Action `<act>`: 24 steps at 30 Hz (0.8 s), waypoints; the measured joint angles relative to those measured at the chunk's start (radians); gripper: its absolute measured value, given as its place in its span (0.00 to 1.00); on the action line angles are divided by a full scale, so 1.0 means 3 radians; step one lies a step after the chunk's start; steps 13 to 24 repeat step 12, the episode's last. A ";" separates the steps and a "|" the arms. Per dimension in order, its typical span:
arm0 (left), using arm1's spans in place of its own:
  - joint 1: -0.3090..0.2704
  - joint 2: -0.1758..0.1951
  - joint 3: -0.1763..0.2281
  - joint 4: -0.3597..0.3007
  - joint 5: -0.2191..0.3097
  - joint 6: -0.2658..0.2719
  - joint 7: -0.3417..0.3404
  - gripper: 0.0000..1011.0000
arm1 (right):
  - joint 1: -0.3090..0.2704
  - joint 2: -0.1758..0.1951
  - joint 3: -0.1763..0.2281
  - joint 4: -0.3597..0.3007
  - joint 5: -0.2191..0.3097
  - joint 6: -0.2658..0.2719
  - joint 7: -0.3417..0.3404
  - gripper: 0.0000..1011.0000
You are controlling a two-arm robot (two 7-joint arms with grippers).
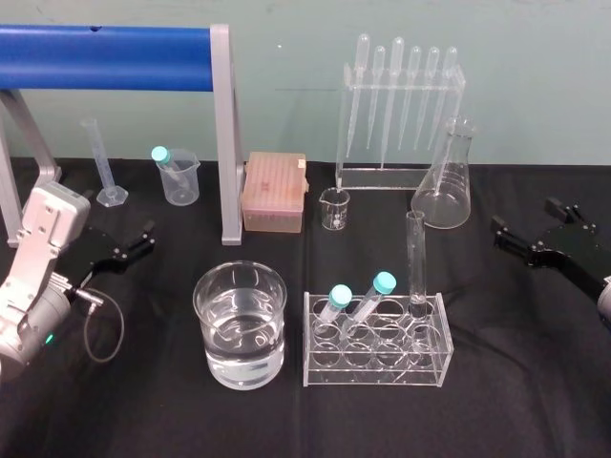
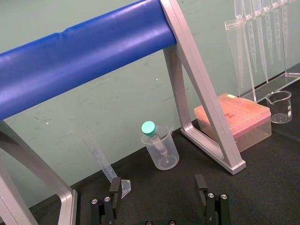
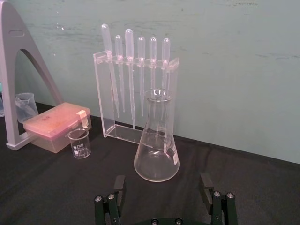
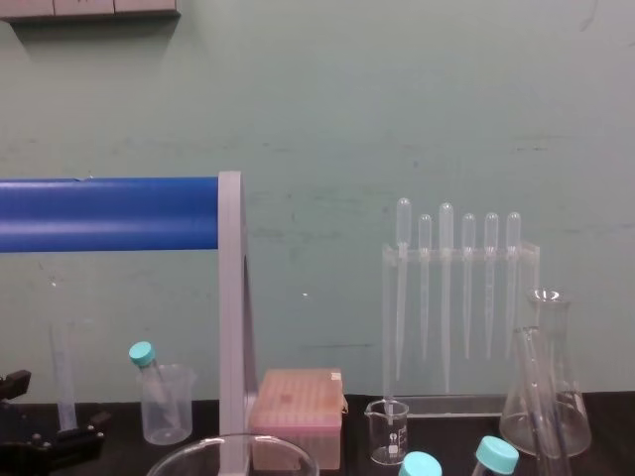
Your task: Hold the test tube with one hand and immerse one end into the beaker, then return it to the test tube rack.
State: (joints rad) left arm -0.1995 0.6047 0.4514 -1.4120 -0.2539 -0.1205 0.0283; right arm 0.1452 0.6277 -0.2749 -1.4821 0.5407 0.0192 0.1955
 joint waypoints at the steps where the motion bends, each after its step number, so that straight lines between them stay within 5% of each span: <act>1: 0.0000 0.0000 0.0000 0.0000 0.0000 0.0000 0.0000 0.99 | 0.0001 0.0001 0.0000 -0.0001 0.0000 -0.0001 0.0000 0.99; 24: 0.0000 0.0000 0.0000 0.0000 0.0000 0.0000 0.0000 0.99 | 0.0003 0.0004 0.0000 -0.0006 0.0001 -0.0007 0.0000 0.99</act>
